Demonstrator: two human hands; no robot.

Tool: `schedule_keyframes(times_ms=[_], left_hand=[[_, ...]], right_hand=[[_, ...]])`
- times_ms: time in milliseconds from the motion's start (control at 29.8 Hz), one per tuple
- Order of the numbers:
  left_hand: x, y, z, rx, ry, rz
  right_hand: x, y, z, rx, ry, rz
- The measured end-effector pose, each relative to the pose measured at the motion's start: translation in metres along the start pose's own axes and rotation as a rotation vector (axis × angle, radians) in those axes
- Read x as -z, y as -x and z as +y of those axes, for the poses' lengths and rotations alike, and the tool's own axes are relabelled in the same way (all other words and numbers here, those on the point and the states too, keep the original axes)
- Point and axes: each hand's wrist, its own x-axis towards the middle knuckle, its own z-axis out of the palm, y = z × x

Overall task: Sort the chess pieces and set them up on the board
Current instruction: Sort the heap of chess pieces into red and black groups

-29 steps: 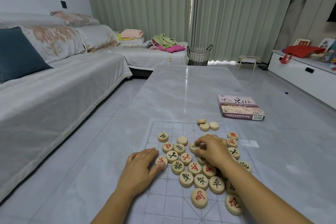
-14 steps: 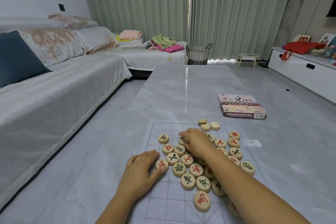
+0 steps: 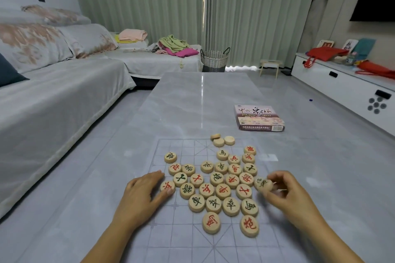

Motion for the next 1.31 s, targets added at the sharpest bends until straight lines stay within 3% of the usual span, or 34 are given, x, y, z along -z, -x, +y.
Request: schedule_keyframes(times_ms=[201, 403, 570, 872, 1007, 1107, 1208, 1309], left_hand=[[0.0, 0.002, 0.004, -0.019, -0.013, 0.016], [-0.001, 0.002, 0.003, 0.003, -0.028, -0.003], [-0.002, 0.0, 0.003, -0.008, -0.026, 0.003], [-0.002, -0.002, 0.0, 0.005, 0.019, 0.054], [-0.005, -0.004, -0.003, 0.037, 0.03, 0.042], [-0.005, -0.005, -0.005, 0.059, 0.034, 0.032], [-0.005, -0.006, -0.006, 0.062, 0.057, 0.033], [-0.005, -0.005, -0.008, 0.05, 0.044, 0.026]], right_hand=[[-0.001, 0.018, 0.011, 0.018, 0.325, -0.016], [-0.001, 0.02, 0.016, 0.02, 0.243, -0.048], [0.005, -0.014, -0.001, 0.083, 0.199, 0.092], [-0.055, -0.14, -0.016, 0.207, 0.661, -0.025], [-0.077, -0.171, -0.013, 0.15, 0.8, -0.148], [-0.083, -0.18, -0.014, 0.145, 0.872, -0.124], [-0.072, -0.174, -0.019, 0.095, 0.643, -0.067], [-0.041, -0.148, -0.025, -0.047, -0.004, 0.0]])
